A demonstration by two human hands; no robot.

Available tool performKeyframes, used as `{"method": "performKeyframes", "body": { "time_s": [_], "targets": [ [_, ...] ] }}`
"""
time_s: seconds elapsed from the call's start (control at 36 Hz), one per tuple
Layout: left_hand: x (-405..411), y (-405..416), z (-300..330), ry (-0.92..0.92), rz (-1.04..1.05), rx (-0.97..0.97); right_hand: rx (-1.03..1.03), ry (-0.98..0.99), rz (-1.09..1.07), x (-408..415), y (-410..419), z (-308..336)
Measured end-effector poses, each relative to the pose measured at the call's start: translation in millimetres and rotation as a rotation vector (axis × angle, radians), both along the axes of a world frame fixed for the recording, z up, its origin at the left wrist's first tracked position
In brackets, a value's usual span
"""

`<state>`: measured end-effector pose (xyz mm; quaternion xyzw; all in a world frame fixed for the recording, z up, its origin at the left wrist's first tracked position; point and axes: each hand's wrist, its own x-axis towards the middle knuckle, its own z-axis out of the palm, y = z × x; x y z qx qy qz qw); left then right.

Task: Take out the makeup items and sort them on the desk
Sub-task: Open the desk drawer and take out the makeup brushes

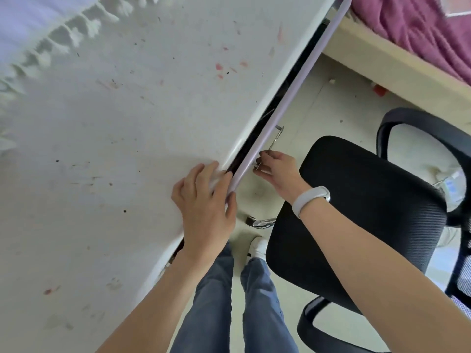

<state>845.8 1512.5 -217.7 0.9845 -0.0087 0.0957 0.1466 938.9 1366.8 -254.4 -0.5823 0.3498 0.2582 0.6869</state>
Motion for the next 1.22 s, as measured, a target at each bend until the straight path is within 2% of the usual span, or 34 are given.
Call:
{"method": "performKeyframes", "body": {
  "time_s": [0.17, 0.22, 0.33, 0.39, 0.44, 0.5, 0.56, 0.58, 0.64, 0.69, 0.83, 1.22],
  "targets": [
    [-11, -27, -1, 0.018, -0.094, 0.002, -0.033, 0.031, 0.026, -15, -34, -5],
    [-13, -37, -3, 0.049, -0.135, -0.077, -0.041, 0.038, 0.036, -18, -43, -3],
    [-12, -47, -3, 0.088, -0.069, -0.227, 0.001, 0.054, 0.061, -16, -58, 2],
    [-11, -48, -2, 0.070, -0.062, -0.219, -0.132, 0.011, 0.200, -18, -64, 8],
    [-11, -47, 0, 0.065, -0.058, -0.191, -0.534, -0.205, 0.441, -23, -71, 15],
    [-11, -48, 1, 0.077, -0.044, -0.173, -0.865, -0.598, 0.534, -27, -76, 26],
    [-12, -48, 0, 0.085, -0.031, -0.167, -1.012, -1.045, 0.641, -22, -78, 31],
    [-12, -48, -1, 0.085, -0.027, -0.170, -1.080, -1.221, 0.764, -16, -78, 29],
    [-13, -48, -3, 0.086, -0.020, -0.177, -1.203, -1.449, 1.114, -2, -76, 26],
    [-13, -48, -5, 0.086, -0.001, -0.179, -1.239, -1.554, 1.357, 10, -76, 24],
    [-12, -48, -7, 0.064, -0.002, -0.210, -1.197, -1.592, 1.524, 22, -76, 26],
    [-27, -71, -9, 0.036, -0.030, -0.199, -1.147, -1.606, 1.559, 12, -104, 29]
  ]
}}
